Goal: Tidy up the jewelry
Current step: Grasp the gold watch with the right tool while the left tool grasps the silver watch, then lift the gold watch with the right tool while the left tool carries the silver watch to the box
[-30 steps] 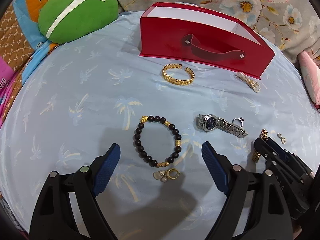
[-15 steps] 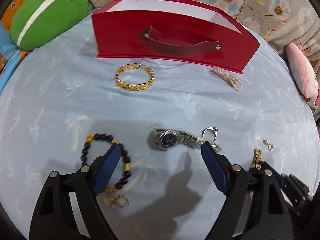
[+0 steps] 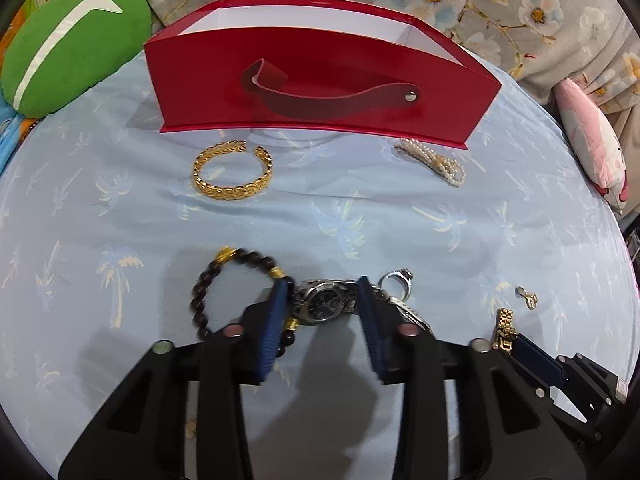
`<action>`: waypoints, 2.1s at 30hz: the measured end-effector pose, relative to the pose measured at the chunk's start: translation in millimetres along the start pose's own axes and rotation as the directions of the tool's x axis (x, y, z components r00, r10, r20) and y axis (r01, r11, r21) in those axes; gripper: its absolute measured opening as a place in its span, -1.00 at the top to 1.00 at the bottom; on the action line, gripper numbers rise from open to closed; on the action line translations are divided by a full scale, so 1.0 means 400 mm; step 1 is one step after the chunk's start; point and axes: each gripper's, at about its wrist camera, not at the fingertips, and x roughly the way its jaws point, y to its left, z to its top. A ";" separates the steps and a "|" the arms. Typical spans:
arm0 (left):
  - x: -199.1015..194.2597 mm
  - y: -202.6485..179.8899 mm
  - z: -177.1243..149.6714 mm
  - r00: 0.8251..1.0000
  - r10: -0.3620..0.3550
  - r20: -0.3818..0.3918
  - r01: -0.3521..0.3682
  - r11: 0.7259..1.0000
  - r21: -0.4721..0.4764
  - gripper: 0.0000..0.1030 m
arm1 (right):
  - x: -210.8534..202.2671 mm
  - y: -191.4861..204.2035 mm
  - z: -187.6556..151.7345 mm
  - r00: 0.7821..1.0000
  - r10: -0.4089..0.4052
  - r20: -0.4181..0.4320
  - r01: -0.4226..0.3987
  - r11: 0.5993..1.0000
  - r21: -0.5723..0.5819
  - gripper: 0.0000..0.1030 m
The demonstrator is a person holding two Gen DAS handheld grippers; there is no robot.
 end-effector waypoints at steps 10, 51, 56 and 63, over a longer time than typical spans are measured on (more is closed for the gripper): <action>-0.021 -0.014 -0.017 0.999 -0.053 0.009 0.053 0.998 0.020 0.84 | -0.003 0.000 -0.001 1.000 0.005 0.003 -0.005 1.000 0.006 0.62; -0.107 -0.019 -0.105 0.996 -0.094 0.005 0.094 0.995 -0.017 0.84 | -0.045 0.030 -0.036 0.998 -0.044 0.048 0.048 0.996 -0.074 0.56; -0.142 -0.027 -0.092 0.994 -0.108 0.035 0.109 0.994 -0.011 0.84 | -0.069 0.032 -0.020 0.997 -0.026 0.070 0.031 0.997 -0.067 0.56; -0.193 -0.031 -0.062 0.990 -0.116 0.083 0.116 0.993 -0.006 0.84 | -0.115 0.044 0.020 0.993 0.003 0.121 0.006 0.997 -0.072 0.56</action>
